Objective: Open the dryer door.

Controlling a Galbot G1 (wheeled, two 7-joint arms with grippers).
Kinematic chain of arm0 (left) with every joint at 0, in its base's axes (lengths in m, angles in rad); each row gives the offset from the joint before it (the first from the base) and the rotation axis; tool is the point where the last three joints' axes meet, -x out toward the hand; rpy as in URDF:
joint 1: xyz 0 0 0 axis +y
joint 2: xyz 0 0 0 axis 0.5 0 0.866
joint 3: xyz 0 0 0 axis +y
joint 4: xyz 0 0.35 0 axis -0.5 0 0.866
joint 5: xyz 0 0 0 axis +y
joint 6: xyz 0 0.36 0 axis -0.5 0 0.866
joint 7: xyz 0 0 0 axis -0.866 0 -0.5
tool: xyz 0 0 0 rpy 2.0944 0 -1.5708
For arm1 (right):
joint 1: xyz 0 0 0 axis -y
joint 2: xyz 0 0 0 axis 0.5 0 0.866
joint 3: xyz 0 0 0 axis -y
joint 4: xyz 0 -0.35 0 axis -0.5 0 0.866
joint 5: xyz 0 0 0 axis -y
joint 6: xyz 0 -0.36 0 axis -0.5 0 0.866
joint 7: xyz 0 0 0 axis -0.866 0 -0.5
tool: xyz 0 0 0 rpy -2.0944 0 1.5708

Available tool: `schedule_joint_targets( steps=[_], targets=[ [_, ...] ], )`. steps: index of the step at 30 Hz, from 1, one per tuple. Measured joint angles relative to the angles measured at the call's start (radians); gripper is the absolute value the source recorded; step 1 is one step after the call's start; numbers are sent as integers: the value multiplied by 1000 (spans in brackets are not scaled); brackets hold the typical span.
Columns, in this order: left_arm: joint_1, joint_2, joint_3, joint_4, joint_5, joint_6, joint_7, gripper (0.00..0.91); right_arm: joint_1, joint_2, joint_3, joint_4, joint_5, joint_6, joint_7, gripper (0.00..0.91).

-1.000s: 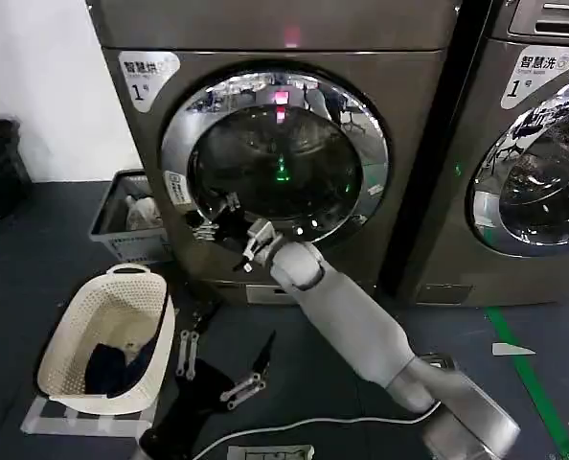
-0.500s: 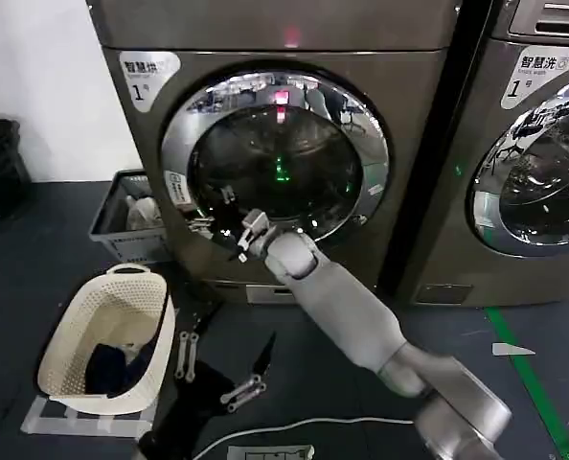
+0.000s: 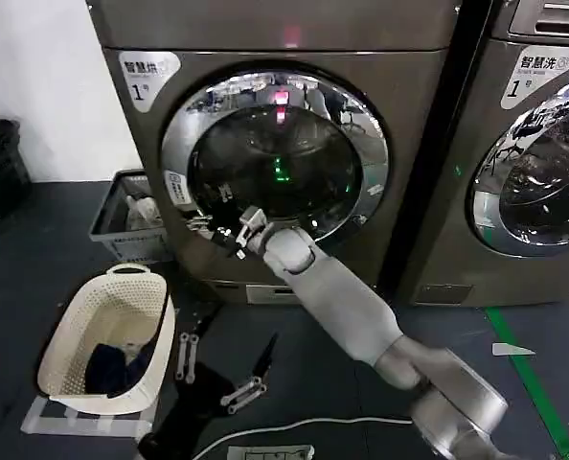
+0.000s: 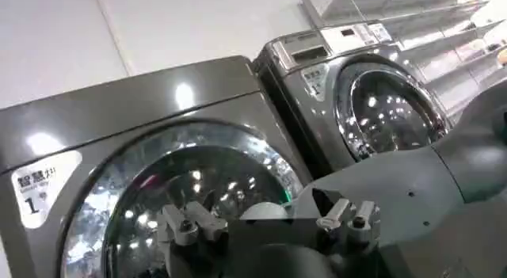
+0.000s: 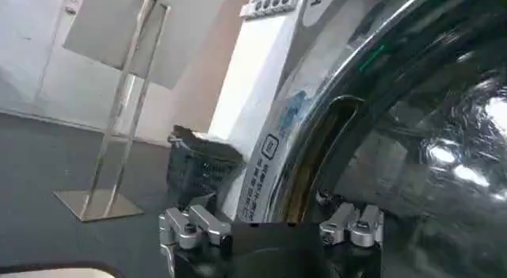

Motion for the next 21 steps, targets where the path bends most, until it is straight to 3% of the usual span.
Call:
schedule_joint_targets(
  steps=[21],
  targets=[
    [4,-3,0,6,2,-7,0,907,41,18,-13,-74,20,45,-78,907]
  ],
)
